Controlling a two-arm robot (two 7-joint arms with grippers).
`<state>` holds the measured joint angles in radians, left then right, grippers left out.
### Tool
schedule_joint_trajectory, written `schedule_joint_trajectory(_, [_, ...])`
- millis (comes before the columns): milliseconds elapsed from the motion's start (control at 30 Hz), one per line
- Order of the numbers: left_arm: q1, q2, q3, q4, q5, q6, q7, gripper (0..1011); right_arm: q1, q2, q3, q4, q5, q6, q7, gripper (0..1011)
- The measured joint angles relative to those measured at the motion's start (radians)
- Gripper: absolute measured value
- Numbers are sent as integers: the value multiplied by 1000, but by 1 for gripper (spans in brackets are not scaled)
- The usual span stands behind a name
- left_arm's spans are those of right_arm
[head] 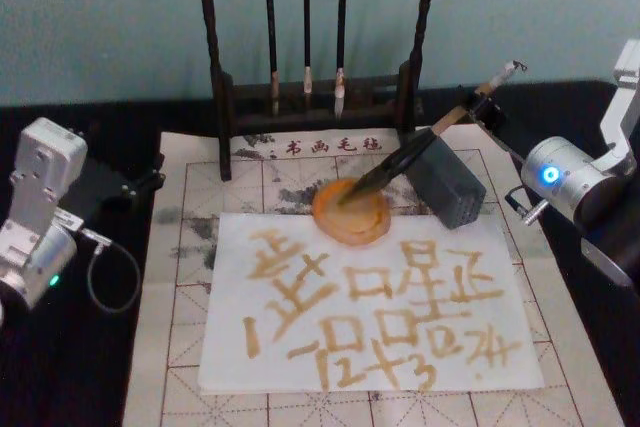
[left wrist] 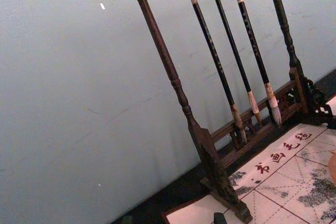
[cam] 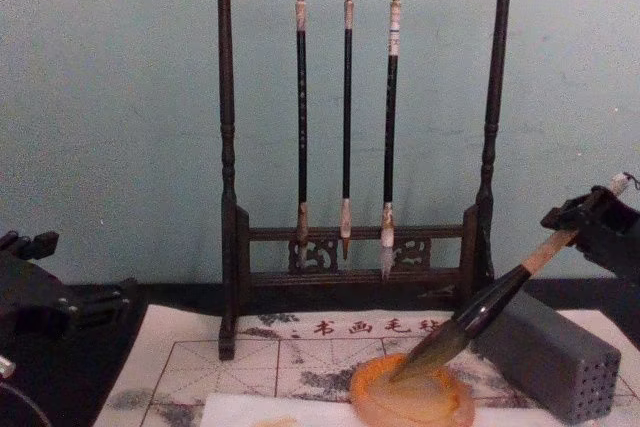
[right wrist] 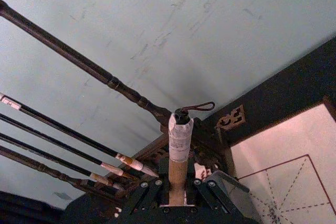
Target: Pick up the brush from the inkstone, write on the paper, then place the brush back to its original position.
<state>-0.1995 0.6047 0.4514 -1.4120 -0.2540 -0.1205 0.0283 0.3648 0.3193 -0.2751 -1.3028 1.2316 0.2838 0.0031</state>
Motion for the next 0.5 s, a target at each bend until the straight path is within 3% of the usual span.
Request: schedule_joint_trajectory(500, [0, 0, 0, 0, 0, 0, 0, 1001, 13, 3, -36, 17, 36, -9, -32, 182])
